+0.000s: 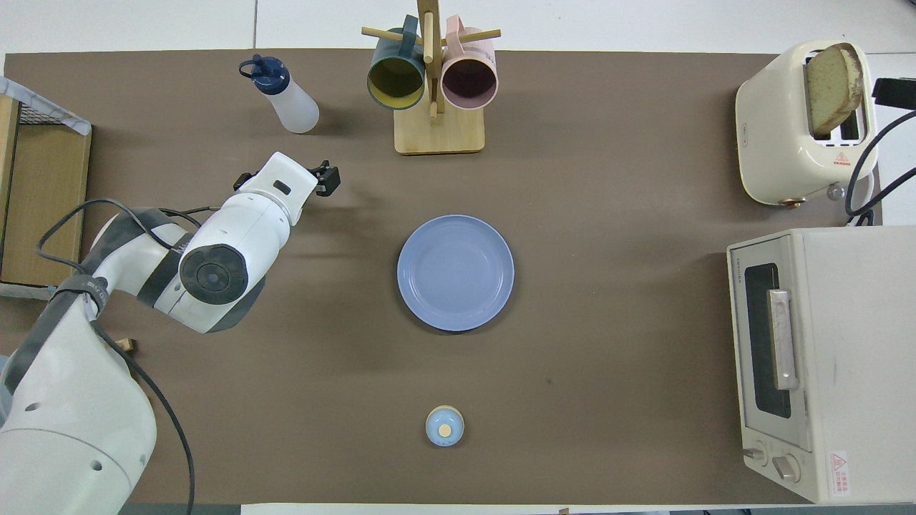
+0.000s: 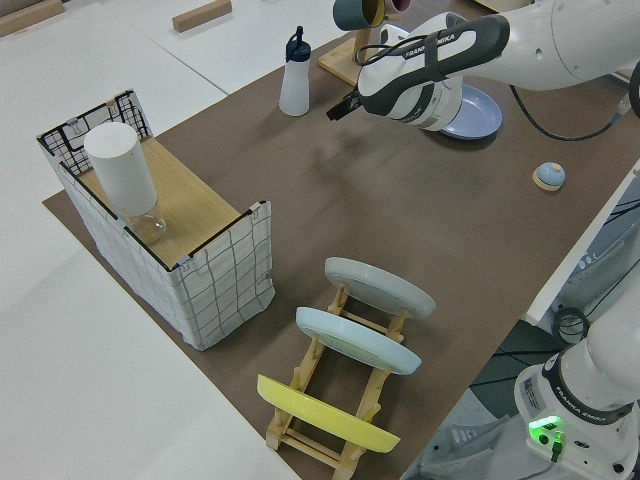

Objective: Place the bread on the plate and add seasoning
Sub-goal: 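Reach the left gripper to the blue-capped bottle and grasp it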

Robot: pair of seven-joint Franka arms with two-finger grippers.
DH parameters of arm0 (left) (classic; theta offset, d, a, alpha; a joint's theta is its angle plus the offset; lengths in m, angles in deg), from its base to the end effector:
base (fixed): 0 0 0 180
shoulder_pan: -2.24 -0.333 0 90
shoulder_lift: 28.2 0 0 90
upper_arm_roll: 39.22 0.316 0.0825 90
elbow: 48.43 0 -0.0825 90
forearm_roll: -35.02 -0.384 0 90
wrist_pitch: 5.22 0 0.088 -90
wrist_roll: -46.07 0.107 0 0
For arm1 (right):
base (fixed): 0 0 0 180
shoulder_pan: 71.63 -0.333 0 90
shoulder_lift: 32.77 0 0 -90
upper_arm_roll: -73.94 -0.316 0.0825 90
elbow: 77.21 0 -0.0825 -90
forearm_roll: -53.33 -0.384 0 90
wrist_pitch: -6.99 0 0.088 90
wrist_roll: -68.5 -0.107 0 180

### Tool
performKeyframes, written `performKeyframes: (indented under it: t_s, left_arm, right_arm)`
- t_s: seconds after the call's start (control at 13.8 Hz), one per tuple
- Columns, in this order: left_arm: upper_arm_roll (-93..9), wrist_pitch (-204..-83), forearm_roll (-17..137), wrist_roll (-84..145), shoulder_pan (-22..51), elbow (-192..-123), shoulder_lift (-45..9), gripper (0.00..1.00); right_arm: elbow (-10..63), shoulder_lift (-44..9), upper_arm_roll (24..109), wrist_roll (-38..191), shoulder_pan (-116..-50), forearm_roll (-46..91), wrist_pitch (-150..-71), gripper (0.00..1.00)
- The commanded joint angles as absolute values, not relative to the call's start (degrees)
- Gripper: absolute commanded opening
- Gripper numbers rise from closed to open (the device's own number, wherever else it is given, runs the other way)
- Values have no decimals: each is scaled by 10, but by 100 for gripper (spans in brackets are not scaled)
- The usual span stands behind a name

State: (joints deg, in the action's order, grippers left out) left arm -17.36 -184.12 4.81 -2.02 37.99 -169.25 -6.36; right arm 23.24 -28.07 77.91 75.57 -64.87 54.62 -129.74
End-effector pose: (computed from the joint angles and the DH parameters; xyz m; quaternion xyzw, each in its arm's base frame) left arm 0.5856 -0.2022 0.3087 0.9436 0.0001 0.3300 0.0251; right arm 0.6205 -0.1162 0.5755 0.9619 -0.0241 0.2670 0.0543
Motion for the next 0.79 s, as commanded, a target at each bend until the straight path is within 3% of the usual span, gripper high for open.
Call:
performKeyframes:
  t_s: [0.0,0.43,0.72]
  left_arm:
    - [-20,-1960,98,-49,507,-1673,24,100]
    - [25,-1988,197,-47,545,-1621,116,100]
    - [26,-1918,194,-41,541,-1559,120,100]
  right_arm:
    - [228,-257,773,783,-646,542,-1335,88]
    - [204,-205,769,773,-646,534,-1385,88]
    - [208,-191,769,769,-638,533,-1386,85]
